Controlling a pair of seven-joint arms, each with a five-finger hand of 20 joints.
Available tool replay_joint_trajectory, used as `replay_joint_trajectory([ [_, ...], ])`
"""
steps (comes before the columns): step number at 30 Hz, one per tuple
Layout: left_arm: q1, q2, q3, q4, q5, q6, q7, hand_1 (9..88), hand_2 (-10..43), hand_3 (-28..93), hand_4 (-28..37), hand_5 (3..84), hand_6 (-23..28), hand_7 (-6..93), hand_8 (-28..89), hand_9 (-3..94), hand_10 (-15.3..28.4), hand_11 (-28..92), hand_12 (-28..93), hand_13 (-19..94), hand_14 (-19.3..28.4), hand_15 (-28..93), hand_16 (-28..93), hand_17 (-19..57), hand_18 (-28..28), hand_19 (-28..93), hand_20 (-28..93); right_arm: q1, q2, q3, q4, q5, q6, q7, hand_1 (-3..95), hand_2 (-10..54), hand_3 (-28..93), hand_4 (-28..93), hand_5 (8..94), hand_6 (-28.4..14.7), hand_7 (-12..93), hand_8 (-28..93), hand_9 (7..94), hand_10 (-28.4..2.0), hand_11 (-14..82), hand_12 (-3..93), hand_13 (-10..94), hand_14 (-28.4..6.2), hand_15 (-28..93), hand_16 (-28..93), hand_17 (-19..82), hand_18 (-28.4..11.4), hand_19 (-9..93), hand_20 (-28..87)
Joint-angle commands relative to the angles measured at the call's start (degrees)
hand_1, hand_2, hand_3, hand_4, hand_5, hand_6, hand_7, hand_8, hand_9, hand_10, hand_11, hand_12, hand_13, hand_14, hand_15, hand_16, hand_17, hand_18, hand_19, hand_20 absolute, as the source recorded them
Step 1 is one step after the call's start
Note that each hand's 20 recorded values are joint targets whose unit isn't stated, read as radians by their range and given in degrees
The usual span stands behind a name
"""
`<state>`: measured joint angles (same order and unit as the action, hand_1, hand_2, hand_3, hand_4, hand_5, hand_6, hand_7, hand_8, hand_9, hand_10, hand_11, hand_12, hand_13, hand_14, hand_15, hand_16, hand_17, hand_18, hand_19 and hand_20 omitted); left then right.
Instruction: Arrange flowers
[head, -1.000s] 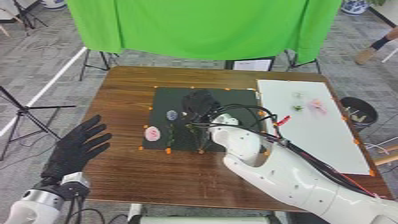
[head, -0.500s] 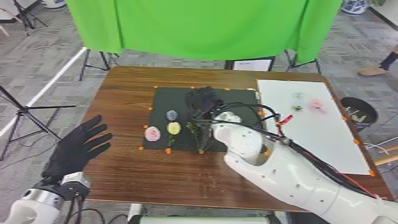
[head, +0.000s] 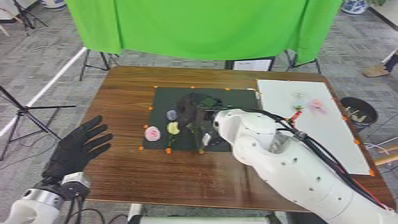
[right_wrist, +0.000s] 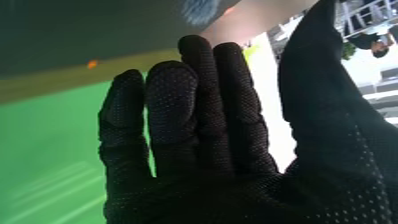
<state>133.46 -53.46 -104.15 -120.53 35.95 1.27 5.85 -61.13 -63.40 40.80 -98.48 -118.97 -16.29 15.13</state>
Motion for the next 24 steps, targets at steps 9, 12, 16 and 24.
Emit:
replay_joint_trajectory([
  [9, -0.18, -0.03, 0.47, 0.15, -0.21, -0.45, -0.56, 25.7, -0.2, 71, -28.3, 27.7, 4.4, 19.7, -11, 23.8, 11.9, 20, 17, 18, 16.5, 34, -1, -9.9, 20.3, 40, 11, 3.61, -4.19, -8.27, 5.57, -15.05, 9.32, 4.50, 30.4, -9.5, 86, -28, 51.3, -0.6, 36, -17, 60.8, -8.9, 26.3, 21.6, 58, -6.4, 78, 31, 22, -19.4, 74, 51],
  [12, -0.35, 0.05, 0.60, 0.18, -0.22, -0.30, -0.48, 25.7, -0.2, 71, -28.3, 27.6, 4.3, 19.7, -11, 23.8, 11.9, 20, 17, 18, 16.5, 34, -1, -9.9, 20.3, 40, 11, 3.48, -4.67, -7.93, 5.56, -14.26, 8.74, 4.59, 30.5, -9.5, 85, -28, 52.5, -0.5, 36, -17, 62.3, -9.1, 26.4, 21.5, 59, -6.4, 78, 31, 23, -19.5, 75, 51],
  [16, -0.19, 0.01, 0.45, 0.18, -0.19, -0.18, -0.40, 25.7, -0.2, 71, -28.3, 27.7, 4.4, 19.7, -11, 23.8, 11.9, 20, 17, 18, 16.5, 34, -1, -9.9, 20.3, 40, 11, 3.69, -5.07, -8.34, 5.80, -14.65, 8.42, 4.51, 30.3, -9.5, 85, -28, 55.5, 0.2, 37, -17, 65.1, -8.9, 26.9, 21.5, 60, -6.2, 78, 31, 24, -19.6, 75, 50],
  [24, -0.52, 0.11, 0.76, 0.35, -0.17, -0.35, -0.17, 25.7, -0.2, 71, -28.3, 27.7, 4.5, 19.5, -11, 23.9, 11.8, 20, 17, 18, 16.5, 34, -1, -9.9, 20.3, 40, 11, 3.67, -5.84, -8.96, 7.79, -17.52, 7.78, 4.65, 30.8, -9.5, 85, -28, 56.9, 0.6, 37, -18, 66.5, -8.7, 27.0, 21.7, 61, -5.9, 77, 32, 24, -19.5, 76, 50],
])
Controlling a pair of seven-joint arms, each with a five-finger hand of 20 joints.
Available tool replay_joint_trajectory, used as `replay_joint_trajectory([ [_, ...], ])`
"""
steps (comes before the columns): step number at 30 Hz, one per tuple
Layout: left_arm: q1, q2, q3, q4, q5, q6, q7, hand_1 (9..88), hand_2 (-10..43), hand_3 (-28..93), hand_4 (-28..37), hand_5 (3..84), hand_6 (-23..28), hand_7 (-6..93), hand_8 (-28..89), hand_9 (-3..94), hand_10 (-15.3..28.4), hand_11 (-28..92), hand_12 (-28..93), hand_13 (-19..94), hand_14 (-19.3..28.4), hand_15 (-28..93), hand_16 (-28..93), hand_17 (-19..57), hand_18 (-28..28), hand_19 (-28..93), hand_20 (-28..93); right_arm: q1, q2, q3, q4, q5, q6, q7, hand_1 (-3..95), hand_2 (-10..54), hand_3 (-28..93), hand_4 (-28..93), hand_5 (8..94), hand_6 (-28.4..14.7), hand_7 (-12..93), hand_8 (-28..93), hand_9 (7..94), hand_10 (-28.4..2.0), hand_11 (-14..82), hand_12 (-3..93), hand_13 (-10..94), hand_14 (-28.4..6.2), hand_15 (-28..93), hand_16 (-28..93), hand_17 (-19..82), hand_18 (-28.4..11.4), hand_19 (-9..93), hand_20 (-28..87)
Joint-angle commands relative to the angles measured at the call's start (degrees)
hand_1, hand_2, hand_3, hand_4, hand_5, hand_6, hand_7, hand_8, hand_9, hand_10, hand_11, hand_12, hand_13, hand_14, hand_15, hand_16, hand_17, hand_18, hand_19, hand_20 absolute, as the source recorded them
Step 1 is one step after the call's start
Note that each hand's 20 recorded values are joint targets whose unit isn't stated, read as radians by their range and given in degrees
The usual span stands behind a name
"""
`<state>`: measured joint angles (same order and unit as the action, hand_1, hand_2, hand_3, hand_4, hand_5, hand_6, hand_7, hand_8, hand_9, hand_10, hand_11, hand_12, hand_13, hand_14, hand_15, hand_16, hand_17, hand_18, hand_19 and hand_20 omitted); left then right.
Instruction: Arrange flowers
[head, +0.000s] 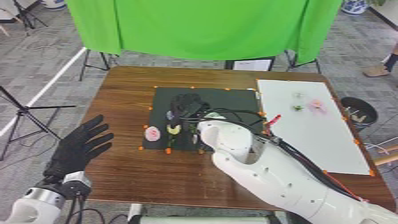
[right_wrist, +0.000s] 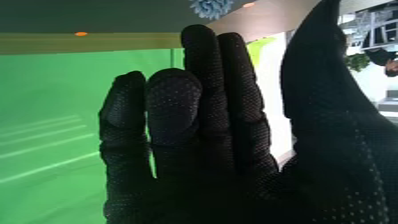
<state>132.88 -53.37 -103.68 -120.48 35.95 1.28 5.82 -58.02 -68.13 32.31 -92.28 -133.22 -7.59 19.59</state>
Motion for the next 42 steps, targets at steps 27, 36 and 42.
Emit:
replay_joint_trajectory([
  [27, -0.52, 0.25, 0.64, 0.59, -0.28, -0.46, -0.31, 25.7, -0.1, 71, -28.3, 27.8, 4.5, 19.6, -11, 23.8, 11.9, 20, 17, 18, 16.5, 34, -1, -9.9, 20.3, 40, 11, 0.18, -1.71, -0.56, 4.01, -4.84, -2.18, -1.38, 31.7, -9.5, 85, -28, 62.0, 2.7, 37, -18, 71.0, -8.2, 26.8, 21.7, 62, -5.8, 77, 32, 24, -19.2, 75, 50],
  [36, -0.71, 0.25, 0.78, 0.63, -0.31, -0.48, -0.29, 25.8, -0.1, 71, -28.3, 27.7, 4.4, 19.6, -11, 23.8, 11.9, 20, 17, 18, 16.5, 34, -1, -9.9, 20.3, 40, 11, 0.29, -1.89, -0.85, 4.51, -4.91, -1.44, -1.33, 35.1, -9.5, 80, -28, 63.7, 2.9, 40, -3, 74.3, -7.9, 27.8, 22.4, 64, -5.7, 76, 33, 25, -18.8, 75, 50],
  [42, -0.79, 0.21, 0.86, 0.69, -0.30, -0.40, -0.35, 25.8, 0.0, 71, -28.3, 27.8, 4.5, 19.7, -11, 23.8, 11.9, 20, 17, 18, 16.5, 34, -1, -9.9, 20.3, 40, 11, 0.25, -1.75, -1.21, 4.91, -5.45, 0.04, -1.48, 40.4, -9.5, 77, -28, 65.9, 3.3, 45, -2, 79.2, -6.1, 23.1, 30.9, 65, -5.4, 76, 33, 26, -18.7, 75, 50],
])
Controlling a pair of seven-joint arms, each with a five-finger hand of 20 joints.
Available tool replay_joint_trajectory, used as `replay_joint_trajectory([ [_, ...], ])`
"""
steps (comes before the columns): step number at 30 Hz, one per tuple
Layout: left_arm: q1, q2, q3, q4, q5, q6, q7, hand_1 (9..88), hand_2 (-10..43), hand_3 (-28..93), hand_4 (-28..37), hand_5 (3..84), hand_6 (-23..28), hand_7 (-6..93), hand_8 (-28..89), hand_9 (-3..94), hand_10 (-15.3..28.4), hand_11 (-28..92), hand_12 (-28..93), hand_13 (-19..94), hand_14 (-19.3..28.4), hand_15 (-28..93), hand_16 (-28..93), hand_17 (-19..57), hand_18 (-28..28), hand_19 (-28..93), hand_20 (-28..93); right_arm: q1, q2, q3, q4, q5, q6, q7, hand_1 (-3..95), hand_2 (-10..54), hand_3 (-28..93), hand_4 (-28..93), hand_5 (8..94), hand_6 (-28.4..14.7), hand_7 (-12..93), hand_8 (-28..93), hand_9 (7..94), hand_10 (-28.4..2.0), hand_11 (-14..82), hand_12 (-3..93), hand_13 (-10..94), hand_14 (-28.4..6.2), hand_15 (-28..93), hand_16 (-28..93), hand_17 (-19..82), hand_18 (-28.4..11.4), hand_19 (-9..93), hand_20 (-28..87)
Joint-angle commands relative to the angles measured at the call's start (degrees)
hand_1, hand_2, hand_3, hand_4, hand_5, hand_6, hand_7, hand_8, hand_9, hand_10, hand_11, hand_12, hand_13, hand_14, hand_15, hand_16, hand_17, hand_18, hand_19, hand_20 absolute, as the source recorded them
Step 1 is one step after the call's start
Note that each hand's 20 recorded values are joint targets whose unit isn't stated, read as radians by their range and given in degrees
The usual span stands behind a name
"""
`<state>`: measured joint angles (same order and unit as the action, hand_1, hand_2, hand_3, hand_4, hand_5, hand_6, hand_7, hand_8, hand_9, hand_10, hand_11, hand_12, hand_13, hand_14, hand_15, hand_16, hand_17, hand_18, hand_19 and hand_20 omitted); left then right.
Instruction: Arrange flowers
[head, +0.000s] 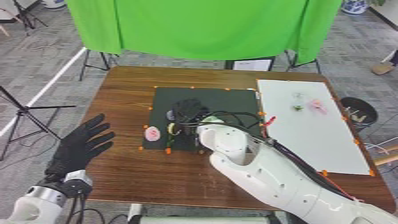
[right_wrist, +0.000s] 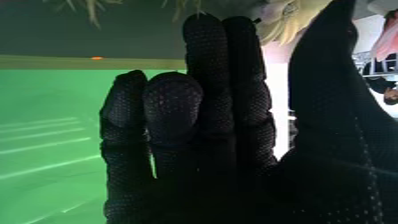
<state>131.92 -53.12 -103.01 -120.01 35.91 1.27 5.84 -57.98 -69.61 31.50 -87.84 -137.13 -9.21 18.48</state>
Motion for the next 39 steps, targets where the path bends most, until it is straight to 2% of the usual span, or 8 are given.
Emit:
replay_joint_trajectory([
  [1, 0.19, -0.05, 0.21, 0.21, -0.26, -0.40, -0.36, 25.8, 0.0, 71, -28.3, 27.8, 4.5, 19.7, -11, 23.8, 11.9, 20, 17, 18, 16.5, 34, -1, -9.9, 20.3, 40, 11, 0.25, -0.20, -0.49, 0.50, -1.44, 2.24, -0.43, 40.9, -9.5, 78, -28, 66.6, 3.4, 45, -2, 80.4, -5.7, 21.8, 32.7, 66, -5.4, 76, 33, 26, -18.6, 75, 50],
  [5, 0.18, 0.00, 0.25, 0.31, -0.37, -0.35, -0.33, 25.8, 0.1, 71, -28.3, 27.7, 4.5, 19.8, -11, 23.8, 11.8, 20, 17, 18, 16.5, 34, -1, -9.9, 20.3, 40, 11, 0.37, 0.13, -0.61, 0.79, -1.33, 4.82, -1.21, 44.5, -9.5, 79, -28, 70.9, 4.2, 45, 0, 85.4, -5.1, 17.0, 38.7, 68, -5.2, 76, 33, 28, -18.6, 77, 50],
  [13, 0.29, -0.06, 0.15, 0.23, -0.30, -0.31, -0.32, 25.8, 0.1, 71, -28.3, 27.8, 4.5, 19.8, -11, 23.9, 11.9, 20, 17, 18, 16.5, 34, -1, -9.9, 20.3, 40, 11, 0.35, 0.22, 0.13, 0.48, -1.22, 8.00, -1.72, 45.2, -9.5, 80, -28, 72.8, 4.3, 45, 0, 86.6, -5.3, 18.0, 38.5, 70, -5.0, 75, 34, 29, -18.6, 78, 50],
  [31, 0.94, -0.27, -0.15, -0.06, -0.29, -0.28, -0.02, 25.7, 0.0, 71, -28.3, 27.7, 4.4, 19.6, -11, 23.9, 11.9, 20, 17, 18, 16.5, 34, -1, -9.9, 20.3, 40, 11, 2.07, 1.63, 1.23, 1.75, -1.63, 7.37, 0.17, 45.2, -9.5, 80, -28, 73.3, 4.2, 45, 0, 87.0, -5.2, 17.1, 39.2, 70, -5.1, 76, 34, 29, -18.5, 78, 50],
  [39, 0.97, -0.20, -0.25, -0.04, -0.34, -0.42, -0.40, 25.8, 0.1, 71, -28.3, 27.7, 4.5, 19.7, -11, 23.8, 11.9, 20, 17, 18, 16.5, 34, -1, -9.9, 20.3, 40, 11, 1.77, 2.28, 1.59, 1.92, -2.64, 6.49, 1.07, 45.3, -9.5, 80, -28, 73.6, 4.2, 44, 0, 87.2, -5.1, 17.0, 39.4, 70, -5.1, 76, 34, 29, -18.6, 78, 50],
])
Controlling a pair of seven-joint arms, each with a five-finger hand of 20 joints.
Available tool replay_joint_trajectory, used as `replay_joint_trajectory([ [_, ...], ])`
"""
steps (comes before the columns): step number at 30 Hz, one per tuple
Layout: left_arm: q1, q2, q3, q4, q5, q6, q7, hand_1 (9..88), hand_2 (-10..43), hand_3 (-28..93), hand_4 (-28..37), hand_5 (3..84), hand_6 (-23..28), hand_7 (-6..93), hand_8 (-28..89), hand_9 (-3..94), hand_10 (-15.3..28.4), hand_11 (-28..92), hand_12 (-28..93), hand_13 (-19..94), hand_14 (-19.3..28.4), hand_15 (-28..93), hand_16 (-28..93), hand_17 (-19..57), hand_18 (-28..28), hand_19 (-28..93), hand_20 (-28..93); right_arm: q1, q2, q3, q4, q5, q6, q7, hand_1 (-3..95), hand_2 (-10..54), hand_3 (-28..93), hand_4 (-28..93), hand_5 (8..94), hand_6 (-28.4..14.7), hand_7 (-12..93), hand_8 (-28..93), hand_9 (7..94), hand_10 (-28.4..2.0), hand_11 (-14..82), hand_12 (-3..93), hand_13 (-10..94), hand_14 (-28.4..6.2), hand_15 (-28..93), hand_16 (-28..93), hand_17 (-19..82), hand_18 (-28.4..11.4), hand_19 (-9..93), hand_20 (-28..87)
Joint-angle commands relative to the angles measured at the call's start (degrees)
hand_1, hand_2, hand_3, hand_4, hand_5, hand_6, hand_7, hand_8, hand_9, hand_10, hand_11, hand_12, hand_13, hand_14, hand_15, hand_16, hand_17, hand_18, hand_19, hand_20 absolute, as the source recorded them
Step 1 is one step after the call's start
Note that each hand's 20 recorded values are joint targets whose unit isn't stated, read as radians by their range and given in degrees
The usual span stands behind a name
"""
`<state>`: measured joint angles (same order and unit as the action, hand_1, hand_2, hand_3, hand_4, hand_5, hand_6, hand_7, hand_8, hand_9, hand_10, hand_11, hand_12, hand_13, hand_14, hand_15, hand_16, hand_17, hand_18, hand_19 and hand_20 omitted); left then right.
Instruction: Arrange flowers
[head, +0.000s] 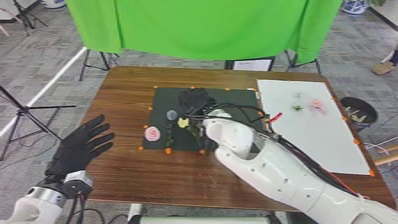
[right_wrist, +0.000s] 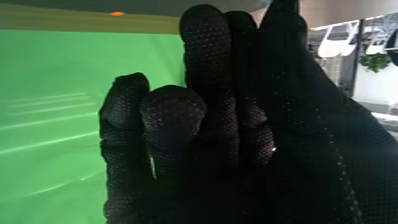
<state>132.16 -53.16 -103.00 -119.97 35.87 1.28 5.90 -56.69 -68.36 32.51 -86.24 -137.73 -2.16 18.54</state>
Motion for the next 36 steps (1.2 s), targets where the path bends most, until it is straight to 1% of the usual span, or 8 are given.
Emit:
replay_joint_trajectory([
  [1, 0.73, -0.21, -0.27, -0.08, -0.26, -0.39, -0.56, 25.7, 0.1, 71, -28.3, 27.7, 4.5, 19.7, -11, 23.8, 11.9, 20, 17, 18, 16.5, 34, -1, -9.9, 20.3, 40, 11, 0.42, 1.02, 0.69, 0.41, -2.16, -0.49, 1.16, 45.3, -9.5, 81, -28, 73.6, 4.2, 44, 0, 87.2, -5.1, 17.0, 39.4, 70, -5.1, 76, 34, 29, -18.6, 78, 50],
  [5, 0.81, -0.32, -0.39, -0.15, -0.27, -0.45, -0.69, 25.7, 0.1, 71, -28.3, 27.7, 4.5, 19.6, -11, 23.8, 11.9, 20, 17, 18, 16.5, 34, -1, -9.9, 20.3, 40, 11, -0.20, 1.68, 2.26, -0.46, -2.38, -1.08, 2.75, 44.5, -9.5, 82, -28, 71.3, 4.1, 45, 1, 85.9, -5.2, 16.5, 41.0, 69, -5.1, 76, 35, 28, -18.7, 78, 50],
  [10, 1.51, -0.82, -0.76, -0.37, -0.19, -0.19, -0.34, 25.7, 0.1, 71, -28.3, 27.7, 4.5, 19.6, -11, 23.9, 11.9, 20, 17, 18, 16.5, 34, -1, -9.9, 20.3, 40, 11, -0.51, 5.03, 5.01, -2.08, -1.02, -0.28, 5.21, 35.9, -9.5, 85, -28, 58.4, 2.1, 46, -1, 69.8, -7.7, 29.9, 33.4, 64, -6.0, 78, 35, 26, -18.7, 77, 50],
  [13, 1.88, -1.14, -0.93, -0.51, -0.12, -0.17, -0.21, 25.8, 0.1, 71, -28.3, 27.7, 4.5, 19.6, -11, 23.8, 11.9, 20, 17, 18, 16.5, 34, -1, -9.9, 20.3, 40, 11, -0.54, 8.24, 6.62, -2.40, -0.12, 0.21, 6.84, 31.1, -9.5, 90, -28, 48.4, 1.0, 43, -18, 55.6, -9.6, 36.9, 25.7, 57, -7.2, 79, 33, 24, -19.2, 77, 50],
  [16, 2.13, -1.35, -1.04, -0.69, -0.08, 0.23, 0.21, 25.8, 0.1, 71, -28.3, 27.7, 4.5, 19.6, -11, 23.9, 12.0, 20, 17, 18, 16.5, 34, -1, -9.9, 20.3, 40, 11, -0.45, 11.07, 8.54, -1.49, 0.71, 0.10, 8.61, 29.4, -9.5, 91, -28, 41.9, -0.9, 43, -19, 47.1, -10.7, 36.0, 25.1, 53, -8.2, 79, 31, 23, -19.8, 77, 50],
  [22, 2.85, -1.91, -1.33, -0.98, -0.05, 0.47, 0.55, 25.9, 0.2, 71, -28.3, 27.7, 4.4, 19.7, -11, 23.8, 11.9, 20, 17, 18, 16.5, 34, -1, -9.9, 20.3, 40, 11, -0.63, 15.24, 11.84, 0.88, 4.42, -0.82, 12.04, 26.2, -9.5, 92, -28, 23.0, -5.0, 34, -15, 26.6, -14.3, 24.3, 24.1, 37, -11.1, 76, 21, 17, -20.2, 75, 49],
  [29, 2.90, -2.19, -1.33, -1.04, -0.06, 0.42, 0.39, 25.8, 0.1, 71, -28.3, 27.7, 4.4, 19.8, -11, 23.8, 11.9, 20, 17, 18, 16.5, 34, -1, -9.9, 20.3, 40, 11, -3.07, 20.14, 15.43, 0.23, 5.64, -2.50, 15.03, 26.4, -9.5, 92, -28, 19.5, -5.9, 30, -13, 24.6, -15.4, 16.8, 22.8, 34, -11.2, 73, 17, 16, -20.1, 74, 49],
  [36, 3.08, -2.41, -1.35, -0.96, -0.13, 0.49, 0.54, 25.8, 0.1, 71, -28.3, 27.7, 4.5, 19.7, -11, 23.9, 11.9, 20, 17, 18, 16.5, 34, -1, -9.9, 20.3, 40, 11, -9.60, 24.01, 21.82, -3.62, 7.06, -1.84, 16.70, 27.0, -9.5, 91, -28, 28.5, -6.5, 31, -15, 35.5, -14.9, 18.6, 20.8, 43, -10.0, 72, 17, 19, -20.1, 74, 48],
])
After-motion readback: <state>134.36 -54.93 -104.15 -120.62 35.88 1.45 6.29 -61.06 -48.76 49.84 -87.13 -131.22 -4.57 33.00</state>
